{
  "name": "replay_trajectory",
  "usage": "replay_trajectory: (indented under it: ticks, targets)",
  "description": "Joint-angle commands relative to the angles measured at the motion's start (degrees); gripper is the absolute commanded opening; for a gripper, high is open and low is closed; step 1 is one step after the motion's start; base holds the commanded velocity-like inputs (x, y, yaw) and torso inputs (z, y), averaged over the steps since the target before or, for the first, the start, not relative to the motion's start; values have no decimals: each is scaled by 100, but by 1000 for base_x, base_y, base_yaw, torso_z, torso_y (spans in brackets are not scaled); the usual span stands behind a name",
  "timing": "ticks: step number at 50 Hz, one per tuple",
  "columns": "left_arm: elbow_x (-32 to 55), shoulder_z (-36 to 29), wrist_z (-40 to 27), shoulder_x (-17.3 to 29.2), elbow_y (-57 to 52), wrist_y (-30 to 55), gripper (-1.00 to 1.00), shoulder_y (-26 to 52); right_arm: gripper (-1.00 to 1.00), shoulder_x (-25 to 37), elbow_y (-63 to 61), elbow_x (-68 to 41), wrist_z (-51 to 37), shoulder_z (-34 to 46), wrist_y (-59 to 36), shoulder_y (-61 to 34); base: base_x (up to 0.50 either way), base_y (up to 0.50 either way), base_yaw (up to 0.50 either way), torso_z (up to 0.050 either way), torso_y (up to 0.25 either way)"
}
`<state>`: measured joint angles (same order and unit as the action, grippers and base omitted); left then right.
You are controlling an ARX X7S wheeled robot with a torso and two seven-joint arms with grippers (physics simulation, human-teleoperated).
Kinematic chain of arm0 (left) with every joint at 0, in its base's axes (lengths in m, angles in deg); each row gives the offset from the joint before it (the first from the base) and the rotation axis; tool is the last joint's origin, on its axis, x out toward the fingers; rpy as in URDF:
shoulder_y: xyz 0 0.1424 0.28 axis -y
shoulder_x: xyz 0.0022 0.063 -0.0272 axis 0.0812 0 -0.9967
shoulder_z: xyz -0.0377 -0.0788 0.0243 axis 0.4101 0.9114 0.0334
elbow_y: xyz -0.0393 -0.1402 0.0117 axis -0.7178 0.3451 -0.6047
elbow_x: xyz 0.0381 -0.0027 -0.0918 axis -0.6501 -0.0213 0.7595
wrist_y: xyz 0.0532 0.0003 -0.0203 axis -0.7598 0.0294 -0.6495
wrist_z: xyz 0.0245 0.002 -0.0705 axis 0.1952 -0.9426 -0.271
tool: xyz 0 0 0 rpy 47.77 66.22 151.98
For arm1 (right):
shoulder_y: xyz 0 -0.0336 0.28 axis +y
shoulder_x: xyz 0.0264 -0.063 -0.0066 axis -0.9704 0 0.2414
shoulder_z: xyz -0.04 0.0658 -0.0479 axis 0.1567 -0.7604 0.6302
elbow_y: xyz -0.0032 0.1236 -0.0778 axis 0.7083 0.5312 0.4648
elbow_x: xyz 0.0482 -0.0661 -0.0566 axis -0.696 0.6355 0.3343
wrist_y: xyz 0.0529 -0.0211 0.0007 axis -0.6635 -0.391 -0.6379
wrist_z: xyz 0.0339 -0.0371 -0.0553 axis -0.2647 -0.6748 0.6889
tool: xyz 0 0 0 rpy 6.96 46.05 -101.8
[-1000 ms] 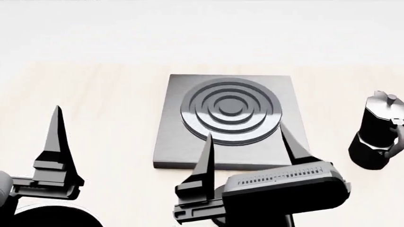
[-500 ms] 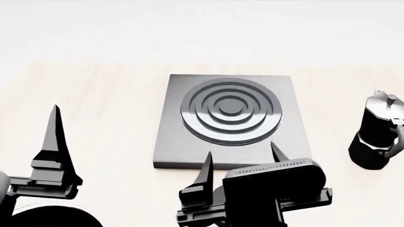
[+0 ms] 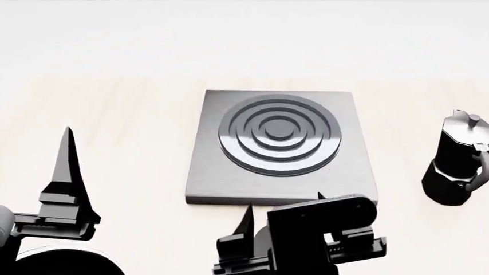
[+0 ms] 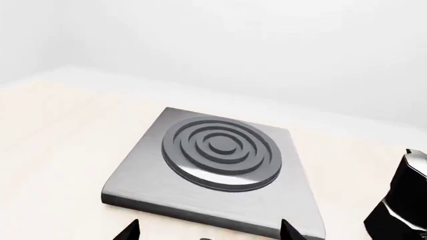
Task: Turn on the stove.
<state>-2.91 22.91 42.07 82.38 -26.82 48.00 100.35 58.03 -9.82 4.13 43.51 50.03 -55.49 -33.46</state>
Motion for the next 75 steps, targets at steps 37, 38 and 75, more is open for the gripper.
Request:
replay_trajectory:
  ticks: [37,38,75]
  targets:
    - [-42,-114,-84,86,194,-361,100,-162,100,-284,835,-662,-111,-507,-619,-106,0,0,0,0,0]
    - [-33,-114,-87,88,183,-347,100,-154,100,-282,853,-674,-110,-511,-623,-107,0,0,0,0,0]
    - [20,-137,-188,151,203,-381,100,-137,100,-319,1537,-1052,-223,-787,-607,-229,0,0,0,0,0]
